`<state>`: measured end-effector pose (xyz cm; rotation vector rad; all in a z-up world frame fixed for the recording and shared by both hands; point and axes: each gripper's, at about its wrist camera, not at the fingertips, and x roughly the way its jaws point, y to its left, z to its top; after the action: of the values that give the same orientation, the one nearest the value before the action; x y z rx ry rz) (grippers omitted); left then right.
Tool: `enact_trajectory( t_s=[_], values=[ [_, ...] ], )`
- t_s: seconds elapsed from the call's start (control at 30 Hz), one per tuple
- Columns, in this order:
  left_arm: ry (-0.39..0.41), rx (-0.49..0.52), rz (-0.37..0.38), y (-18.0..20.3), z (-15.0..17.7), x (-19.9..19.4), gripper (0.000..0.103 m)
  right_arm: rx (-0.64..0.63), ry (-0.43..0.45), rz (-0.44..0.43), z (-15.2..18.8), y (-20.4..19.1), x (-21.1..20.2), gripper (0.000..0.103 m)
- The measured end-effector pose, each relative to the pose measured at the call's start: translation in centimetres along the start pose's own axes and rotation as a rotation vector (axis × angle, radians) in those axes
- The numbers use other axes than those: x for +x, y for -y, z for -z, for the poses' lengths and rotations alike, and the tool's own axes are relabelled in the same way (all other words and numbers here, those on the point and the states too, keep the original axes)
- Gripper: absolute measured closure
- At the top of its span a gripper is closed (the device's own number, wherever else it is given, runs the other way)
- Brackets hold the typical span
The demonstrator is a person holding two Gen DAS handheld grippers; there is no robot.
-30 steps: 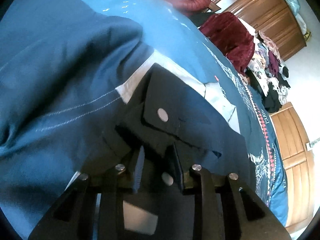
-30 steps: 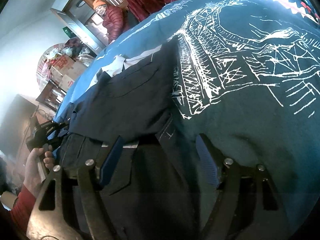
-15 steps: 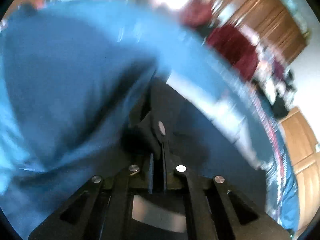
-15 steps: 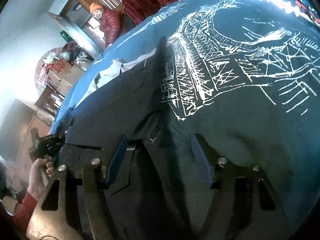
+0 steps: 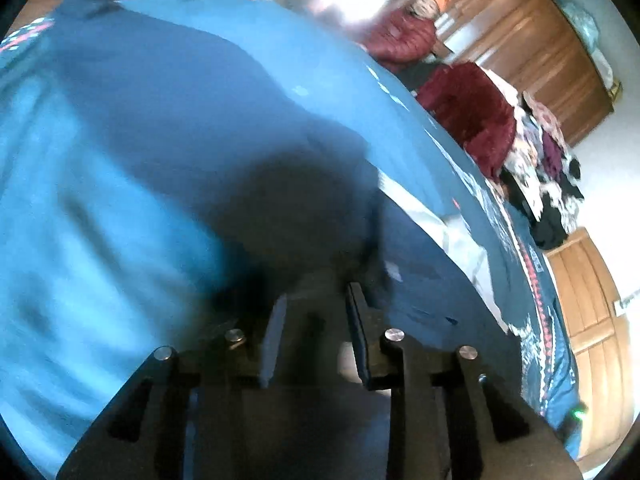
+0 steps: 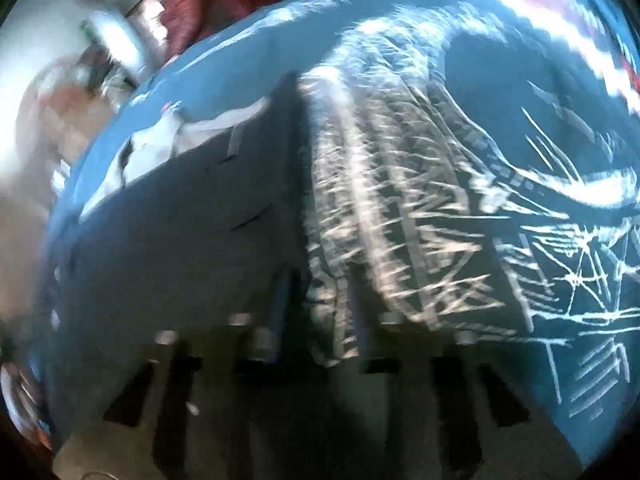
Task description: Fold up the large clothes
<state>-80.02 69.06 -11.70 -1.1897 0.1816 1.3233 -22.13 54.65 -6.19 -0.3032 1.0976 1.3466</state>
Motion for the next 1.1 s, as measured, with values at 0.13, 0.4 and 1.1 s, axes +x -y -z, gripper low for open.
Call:
enact_trajectory(
  t_s=[0.13, 0.4, 1.1],
  values=[
    [0.066, -0.022, -0.113, -5.0, -2.1, -4.0, 0.070, 0.033, 0.139, 0.026, -2.9, -1.1, -4.1, 0.083],
    [0.150, -0.066, -0.232, -11.2, -5.2, -7.5, 0.054, -0.121, -0.138, -0.040, -7.7, -4.8, 7.8, 0.071],
    [0.085, -0.047, -0.104, -10.5, -4.6, -6.0, 0.047, 0.048, 0.019, 0.035, 6.9, 5.7, -9.4, 0.053]
  ],
)
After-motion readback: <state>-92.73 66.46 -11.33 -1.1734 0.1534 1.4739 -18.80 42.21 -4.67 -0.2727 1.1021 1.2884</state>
